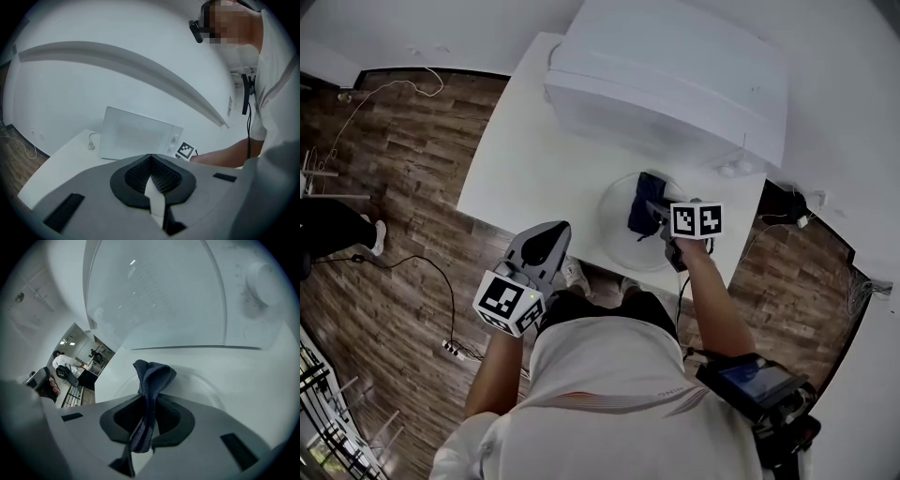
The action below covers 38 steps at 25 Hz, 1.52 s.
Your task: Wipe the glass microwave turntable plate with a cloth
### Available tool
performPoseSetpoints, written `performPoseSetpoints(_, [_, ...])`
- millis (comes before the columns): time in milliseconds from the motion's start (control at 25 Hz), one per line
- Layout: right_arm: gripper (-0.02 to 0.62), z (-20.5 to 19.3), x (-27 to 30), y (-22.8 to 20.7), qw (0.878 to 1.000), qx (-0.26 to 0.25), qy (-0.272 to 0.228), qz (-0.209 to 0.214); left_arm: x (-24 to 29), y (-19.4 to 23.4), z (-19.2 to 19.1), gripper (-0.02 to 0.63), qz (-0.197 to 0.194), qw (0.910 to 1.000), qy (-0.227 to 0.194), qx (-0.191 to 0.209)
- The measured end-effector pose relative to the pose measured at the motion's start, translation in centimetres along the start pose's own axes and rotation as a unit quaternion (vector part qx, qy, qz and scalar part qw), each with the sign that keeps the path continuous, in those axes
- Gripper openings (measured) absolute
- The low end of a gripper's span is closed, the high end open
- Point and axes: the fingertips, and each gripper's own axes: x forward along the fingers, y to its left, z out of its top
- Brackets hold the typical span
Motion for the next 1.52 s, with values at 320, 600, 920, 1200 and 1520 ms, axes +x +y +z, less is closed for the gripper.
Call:
performPoseSetpoints(320, [0.061,-1.2,-5.1,-5.3,0.999,0.010,-0.002,-0.046,1.5,-1.8,0.1,0.011,-0.021,0.9998,0.001,0.006])
performPoseSetpoints(600, [0.063,-2.3,-8.6,-8.9,0.996,0.021,-0.010,-0.082,2.3,-2.9,-0.2,0.011,-0.033,0.9994,0.010,0.009])
performPoseSetpoints(920, [0.061,1.1,-13.0,-1.6,0.981,-0.030,-0.189,0.040,2.4,-3.3,-0.5,0.011,-0.033,0.9993,0.014,0.010])
performPoseSetpoints(1200, [0.061,2.4,-14.8,12.8,0.930,-0.136,-0.293,0.175,1.8,-2.2,-0.5,0.011,-0.022,0.9996,0.010,0.012])
performPoseSetpoints(1520, [0.061,-1.4,-6.3,17.4,0.954,-0.150,-0.197,0.166,0.1,0.3,-0.7,0.011,0.004,1.0000,0.006,0.003])
